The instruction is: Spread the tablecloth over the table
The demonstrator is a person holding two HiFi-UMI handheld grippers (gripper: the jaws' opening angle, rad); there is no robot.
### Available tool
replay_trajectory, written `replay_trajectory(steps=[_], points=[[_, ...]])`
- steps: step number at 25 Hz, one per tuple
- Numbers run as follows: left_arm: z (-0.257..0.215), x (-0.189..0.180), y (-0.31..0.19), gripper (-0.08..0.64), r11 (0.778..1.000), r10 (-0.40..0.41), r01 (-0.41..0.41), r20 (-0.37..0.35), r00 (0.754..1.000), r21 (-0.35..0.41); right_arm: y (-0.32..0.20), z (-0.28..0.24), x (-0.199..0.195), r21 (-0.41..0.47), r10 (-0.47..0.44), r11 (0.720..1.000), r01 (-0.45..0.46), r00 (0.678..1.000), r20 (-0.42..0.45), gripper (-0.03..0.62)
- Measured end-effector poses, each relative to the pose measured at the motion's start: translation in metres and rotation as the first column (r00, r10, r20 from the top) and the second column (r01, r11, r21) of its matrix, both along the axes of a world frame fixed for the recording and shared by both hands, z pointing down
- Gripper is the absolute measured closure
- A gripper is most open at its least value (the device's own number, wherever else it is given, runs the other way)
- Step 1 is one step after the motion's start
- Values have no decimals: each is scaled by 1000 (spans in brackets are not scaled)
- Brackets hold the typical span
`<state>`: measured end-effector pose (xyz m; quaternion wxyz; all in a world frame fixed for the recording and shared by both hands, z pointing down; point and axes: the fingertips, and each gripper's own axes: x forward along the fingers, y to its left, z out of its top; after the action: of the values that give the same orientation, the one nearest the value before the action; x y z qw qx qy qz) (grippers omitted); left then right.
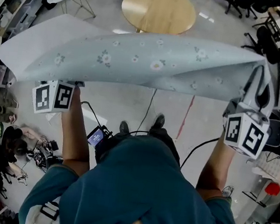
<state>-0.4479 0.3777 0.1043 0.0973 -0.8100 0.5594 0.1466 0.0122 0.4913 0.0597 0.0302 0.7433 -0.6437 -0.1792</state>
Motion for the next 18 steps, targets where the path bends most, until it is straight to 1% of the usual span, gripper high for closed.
replay_trajectory(steps=[3, 9, 14, 18], points=[[-10, 23, -7, 557, 999, -35, 35, -3, 999, 2, -23, -7, 31, 15, -43, 999, 42, 999, 10, 574], [-9, 67, -5, 557, 991, -134, 134, 3, 991, 3, -63, 4, 86, 31, -136, 990, 135, 990, 44, 574], [-15, 81, -3, 557, 982, -187, 187, 21, 982, 7, -87, 1, 101, 34, -207, 978, 206, 977, 42, 574], [-11, 91, -25, 557, 978, -206, 207, 38, 978, -13, -118, 10, 112, 15, -222, 975, 222, 973, 59, 574]])
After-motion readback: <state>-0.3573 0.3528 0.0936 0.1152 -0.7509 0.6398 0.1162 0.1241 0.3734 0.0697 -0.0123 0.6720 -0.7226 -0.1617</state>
